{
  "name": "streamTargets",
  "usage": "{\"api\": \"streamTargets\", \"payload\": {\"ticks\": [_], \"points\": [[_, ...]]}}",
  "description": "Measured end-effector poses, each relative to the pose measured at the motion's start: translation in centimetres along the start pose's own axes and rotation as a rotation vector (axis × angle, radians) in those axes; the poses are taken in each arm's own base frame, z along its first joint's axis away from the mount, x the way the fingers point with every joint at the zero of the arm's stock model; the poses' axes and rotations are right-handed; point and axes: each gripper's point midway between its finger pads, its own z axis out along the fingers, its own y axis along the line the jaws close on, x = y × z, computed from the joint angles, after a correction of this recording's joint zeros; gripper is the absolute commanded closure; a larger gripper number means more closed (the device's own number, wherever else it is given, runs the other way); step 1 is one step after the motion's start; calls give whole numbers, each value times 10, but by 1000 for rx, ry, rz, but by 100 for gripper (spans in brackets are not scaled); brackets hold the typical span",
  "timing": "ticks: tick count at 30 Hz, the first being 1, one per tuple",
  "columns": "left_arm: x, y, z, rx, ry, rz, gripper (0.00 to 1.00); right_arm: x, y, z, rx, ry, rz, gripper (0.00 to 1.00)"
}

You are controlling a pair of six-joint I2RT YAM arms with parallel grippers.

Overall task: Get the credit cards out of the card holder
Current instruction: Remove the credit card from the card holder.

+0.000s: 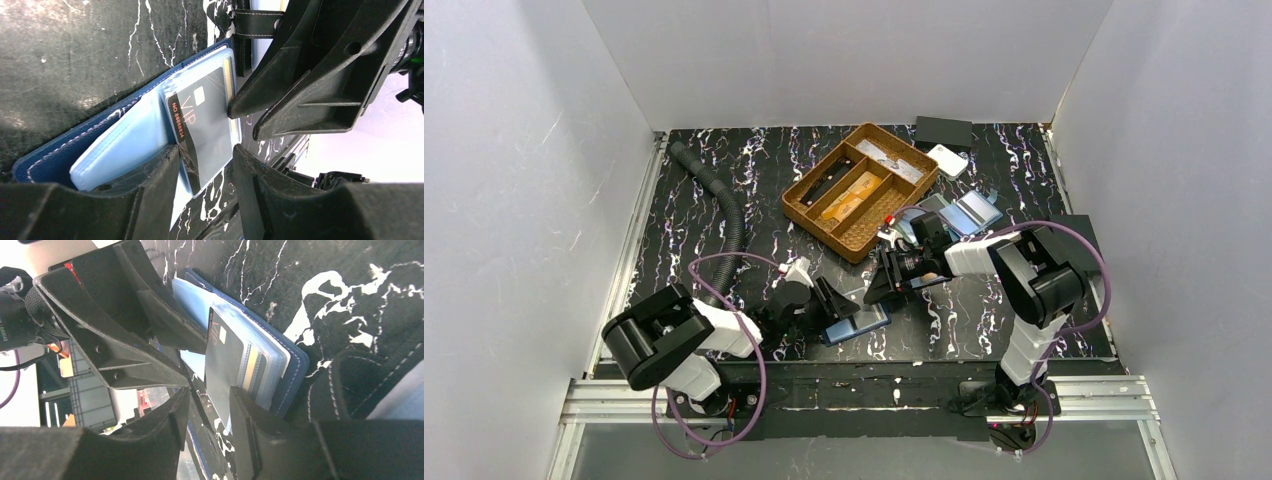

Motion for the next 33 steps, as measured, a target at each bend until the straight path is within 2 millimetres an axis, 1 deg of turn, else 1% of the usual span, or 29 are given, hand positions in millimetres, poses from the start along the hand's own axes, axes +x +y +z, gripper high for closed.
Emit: {"api": "streamTargets", "payload": {"ticks": [2, 3, 4, 6, 7, 8, 10, 11, 12, 13, 17, 20, 27, 33], "points": [[-1, 1, 0, 12, -7, -25, 61, 0, -1, 0, -6, 6, 19, 59], [-1, 2, 0, 18, -11, -39, 64, 0, -2, 1, -14, 11, 34, 60], [-1, 3, 0, 28, -18, -66, 67, 0, -3, 1, -14, 12, 38, 64], [-1, 6, 0, 37, -28, -103, 76, -1, -4, 1, -10, 13, 38, 76], [-1, 7, 0, 43, -31, -114, 79, 0, -6, 2, -6, 14, 39, 78], [-1, 9, 1, 46, -33, -130, 82, 1, -8, 4, 2, 20, 41, 79], [1, 12, -1, 56, -37, -160, 93, 1, -10, 5, 11, 24, 40, 81], [2, 15, 1, 55, -37, -173, 95, 2, -10, 5, 14, 27, 36, 81], [1, 14, 2, 81, -39, -192, 95, 1, -10, 5, 16, 27, 35, 81], [2, 15, 4, 91, -37, -203, 100, 1, -12, 3, 23, 26, 42, 79], [3, 16, 3, 122, -40, -234, 100, 0, -13, 3, 40, 30, 40, 74], [3, 17, 1, 122, -41, -239, 100, 0, -12, 4, 48, 35, 37, 73], [2, 22, -7, 115, -44, -245, 100, 0, -10, 10, 83, 50, 11, 73], [4, 26, -14, 112, -36, -245, 100, 0, -10, 11, 106, 56, 7, 73]]}}
